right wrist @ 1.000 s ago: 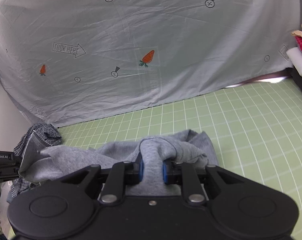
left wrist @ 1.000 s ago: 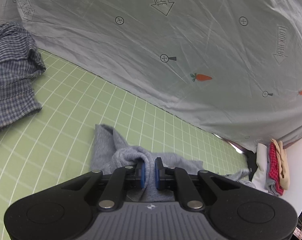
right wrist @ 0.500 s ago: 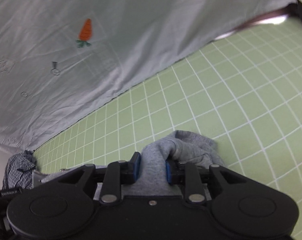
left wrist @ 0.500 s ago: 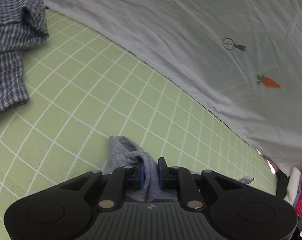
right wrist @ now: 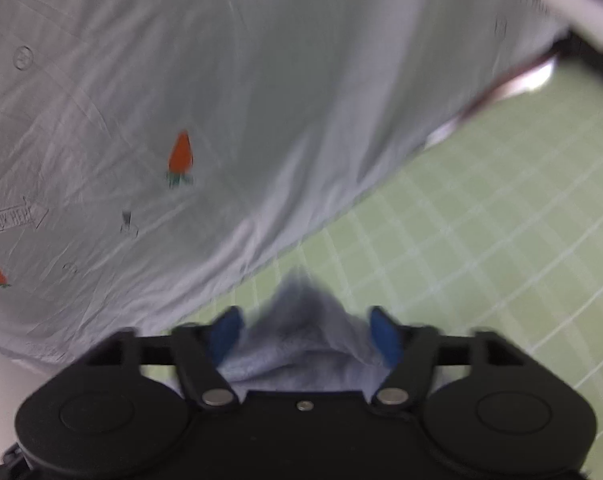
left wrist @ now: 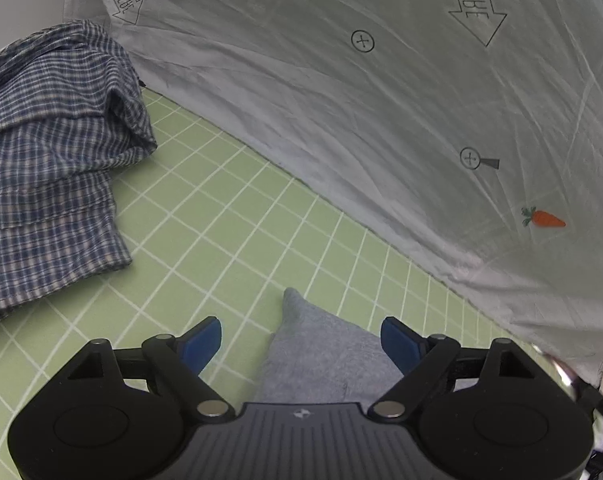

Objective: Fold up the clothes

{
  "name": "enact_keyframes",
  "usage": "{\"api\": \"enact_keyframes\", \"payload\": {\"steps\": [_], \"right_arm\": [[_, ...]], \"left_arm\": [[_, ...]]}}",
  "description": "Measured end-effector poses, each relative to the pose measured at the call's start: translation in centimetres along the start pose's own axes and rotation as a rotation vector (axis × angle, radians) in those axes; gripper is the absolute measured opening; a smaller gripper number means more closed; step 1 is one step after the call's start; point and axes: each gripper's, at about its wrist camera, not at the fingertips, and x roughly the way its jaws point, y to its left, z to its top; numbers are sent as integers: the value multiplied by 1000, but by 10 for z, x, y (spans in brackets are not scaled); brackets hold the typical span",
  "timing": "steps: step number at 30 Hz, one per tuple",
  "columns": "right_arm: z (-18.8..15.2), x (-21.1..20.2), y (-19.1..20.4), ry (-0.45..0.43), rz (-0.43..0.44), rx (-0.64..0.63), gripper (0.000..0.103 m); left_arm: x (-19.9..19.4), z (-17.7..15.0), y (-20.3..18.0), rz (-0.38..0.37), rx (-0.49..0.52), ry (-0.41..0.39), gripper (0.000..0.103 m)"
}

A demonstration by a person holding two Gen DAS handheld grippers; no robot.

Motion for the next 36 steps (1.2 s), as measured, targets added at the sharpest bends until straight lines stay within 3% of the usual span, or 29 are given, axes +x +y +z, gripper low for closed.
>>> {"api": "enact_keyframes", "payload": {"steps": [4, 10, 14, 17, 22, 29, 36], "right_arm": [[7, -11, 2, -42, -66, -111, 88], [-32, 5, -9, 135, -96, -270, 93], [-56, 19, -18, 241, -107, -322, 94], [-63, 25, -25, 262, -71, -264, 97], [-63, 36, -26, 295, -14, -206, 103], [-62, 37, -28, 308, 21, -260, 103], [-57, 43, -35, 296, -18, -317, 103]], "left_arm": [[10, -21, 2, 29, 50, 84, 95], [28, -58, 10, 42, 101, 232, 98], [30, -69, 20, -1, 59, 248, 99], [34, -71, 23, -53, 25, 283, 102], [38, -77, 8, -82, 155, 288, 103], [41, -81, -1, -88, 225, 279, 103], [42, -80, 1, -136, 302, 307, 103]]}}
